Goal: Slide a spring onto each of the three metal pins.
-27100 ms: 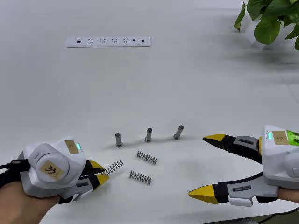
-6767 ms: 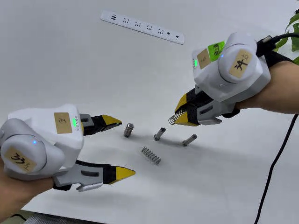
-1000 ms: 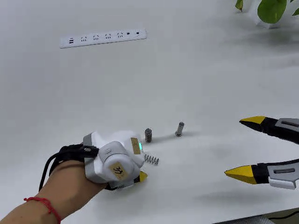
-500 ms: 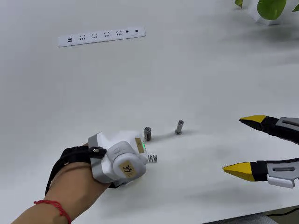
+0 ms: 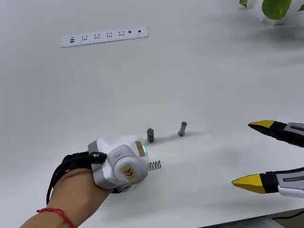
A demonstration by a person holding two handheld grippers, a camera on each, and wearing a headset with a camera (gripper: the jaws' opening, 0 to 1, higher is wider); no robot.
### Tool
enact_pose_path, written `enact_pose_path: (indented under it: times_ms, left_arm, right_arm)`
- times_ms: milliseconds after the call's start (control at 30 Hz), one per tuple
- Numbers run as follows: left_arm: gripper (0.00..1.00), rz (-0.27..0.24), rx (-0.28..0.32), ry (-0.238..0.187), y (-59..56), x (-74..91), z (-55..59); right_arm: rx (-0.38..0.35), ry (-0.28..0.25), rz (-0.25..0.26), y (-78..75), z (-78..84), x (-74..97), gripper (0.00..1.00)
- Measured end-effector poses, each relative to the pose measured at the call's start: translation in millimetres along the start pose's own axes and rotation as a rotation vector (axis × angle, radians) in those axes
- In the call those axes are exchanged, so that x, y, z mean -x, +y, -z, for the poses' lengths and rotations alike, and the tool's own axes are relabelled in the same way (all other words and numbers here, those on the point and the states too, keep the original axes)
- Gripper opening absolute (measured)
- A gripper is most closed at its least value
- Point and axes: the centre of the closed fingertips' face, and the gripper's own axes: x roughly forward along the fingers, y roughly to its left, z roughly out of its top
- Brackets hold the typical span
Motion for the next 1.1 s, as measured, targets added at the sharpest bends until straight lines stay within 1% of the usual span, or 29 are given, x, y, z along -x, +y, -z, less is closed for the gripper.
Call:
enact_pose_path:
  times_ms: [100,233,333,467,600,667,767,833,867,900,933,967,1033,1067,1100]
  left_arm:
    - [0.10,0.000,0.023,-0.008,-0.2,0.0,-0.5]
    - [0.10,0.015,0.060,-0.033,-5.2,0.4,-3.7]
    - [0.10,0.016,0.070,-0.045,-6.5,1.9,-5.1]
    - [0.10,0.029,0.106,-0.077,-8.7,4.8,-8.7]
    - [0.10,0.033,0.121,-0.098,-11.6,7.3,-10.6]
    - [0.10,0.035,0.144,-0.123,-12.6,10.4,-14.3]
    - [0.10,0.035,0.171,-0.174,-13.2,17.9,-23.0]
    - [0.10,0.035,0.192,-0.217,-13.8,25.0,-31.1]
    - [0.10,0.035,0.204,-0.244,-13.9,27.8,-35.7]
    - [0.10,0.033,0.229,-0.286,-13.4,33.2,-42.6]
    - [0.10,0.032,0.246,-0.309,-13.1,36.8,-46.4]
    - [0.10,0.034,0.262,-0.348,-13.5,42.8,-53.1]
    - [0.10,0.029,0.276,-0.389,-13.2,51.0,-60.4]
    - [0.10,0.027,0.287,-0.418,-13.2,56.9,-65.1]
    - [0.10,0.025,0.293,-0.435,-13.4,61.1,-68.5]
  right_arm:
    - [-0.006,-0.001,0.000,1.1,2.4,-1.3,0.84]
    - [-0.013,-0.004,-0.004,4.0,3.1,-4.0,0.83]
    - [-0.017,-0.005,-0.012,7.0,2.9,-7.0,0.83]
    - [-0.024,-0.014,-0.018,12.6,-2.3,-12.5,0.82]
    - [-0.045,-0.029,-0.030,17.5,-6.8,-17.9,0.81]
    - [-0.057,-0.035,-0.041,21.6,-9.9,-20.8,0.80]
    - [-0.069,-0.049,-0.054,28.2,-17.7,-23.5,0.78]
    - [-0.080,-0.070,-0.059,31.5,-25.0,-25.1,0.76]
    - [-0.093,-0.083,-0.063,32.9,-28.5,-25.9,0.75]
    - [-0.124,-0.108,-0.075,37.5,-36.2,-27.3,0.74]
    - [-0.138,-0.124,-0.081,39.9,-41.0,-28.1,0.73]
    - [-0.148,-0.138,-0.086,42.5,-46.2,-29.1,0.71]
    - [-0.164,-0.153,-0.091,45.6,-53.7,-30.4,0.67]
    - [-0.192,-0.179,-0.098,48.6,-61.3,-31.6,0.65]
    - [-0.216,-0.203,-0.100,50.1,-67.8,-32.4,0.63]
